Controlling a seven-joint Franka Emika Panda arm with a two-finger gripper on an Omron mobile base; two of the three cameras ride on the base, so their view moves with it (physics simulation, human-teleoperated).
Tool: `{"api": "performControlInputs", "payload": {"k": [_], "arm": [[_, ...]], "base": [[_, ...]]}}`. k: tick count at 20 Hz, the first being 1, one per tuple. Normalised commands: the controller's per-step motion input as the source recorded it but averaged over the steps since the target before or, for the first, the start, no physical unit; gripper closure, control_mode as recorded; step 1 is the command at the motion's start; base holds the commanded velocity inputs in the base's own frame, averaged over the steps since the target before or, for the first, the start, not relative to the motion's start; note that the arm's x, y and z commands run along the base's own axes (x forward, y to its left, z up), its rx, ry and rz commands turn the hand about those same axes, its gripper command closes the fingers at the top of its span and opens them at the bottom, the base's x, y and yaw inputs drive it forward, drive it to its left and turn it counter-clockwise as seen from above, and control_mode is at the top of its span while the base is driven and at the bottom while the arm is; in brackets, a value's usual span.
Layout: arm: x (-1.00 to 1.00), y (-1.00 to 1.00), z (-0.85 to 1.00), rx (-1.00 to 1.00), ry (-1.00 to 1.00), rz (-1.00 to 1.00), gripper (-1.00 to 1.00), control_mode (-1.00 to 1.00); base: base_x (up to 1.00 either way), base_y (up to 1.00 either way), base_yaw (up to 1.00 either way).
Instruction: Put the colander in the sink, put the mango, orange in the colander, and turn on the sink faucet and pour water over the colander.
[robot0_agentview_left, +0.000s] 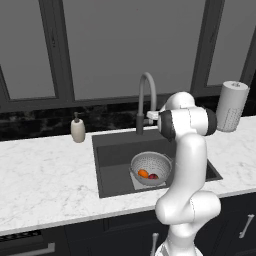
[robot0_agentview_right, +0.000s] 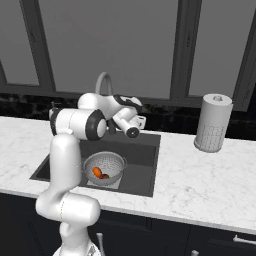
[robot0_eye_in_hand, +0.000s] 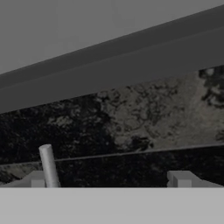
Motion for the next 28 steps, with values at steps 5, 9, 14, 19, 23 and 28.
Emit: {"api": "performControlInputs", "payload": {"k": [5,9,14,19,23,28], "arm": [[0.0,-0.67,0.0,0.0,0.0,0.0,-1.0,-1.0],[0.0,-0.67,0.0,0.01,0.0,0.0,-1.0,-1.0],[0.0,-0.66,0.0,0.01,0.0,0.0,-1.0,-1.0],[0.0,-0.65,0.0,0.01,0.0,0.0,-1.0,-1.0],[0.0,-0.59,0.0,0.0,0.0,0.0,-1.0,-1.0],[0.0,-0.41,0.0,0.0,0.0,0.0,-1.0,-1.0]], "base": [[0.0,0.0,0.0],[0.0,0.0,0.0],[0.0,0.0,0.0],[0.0,0.0,0.0],[0.0,0.0,0.0],[0.0,0.0,0.0]]}}
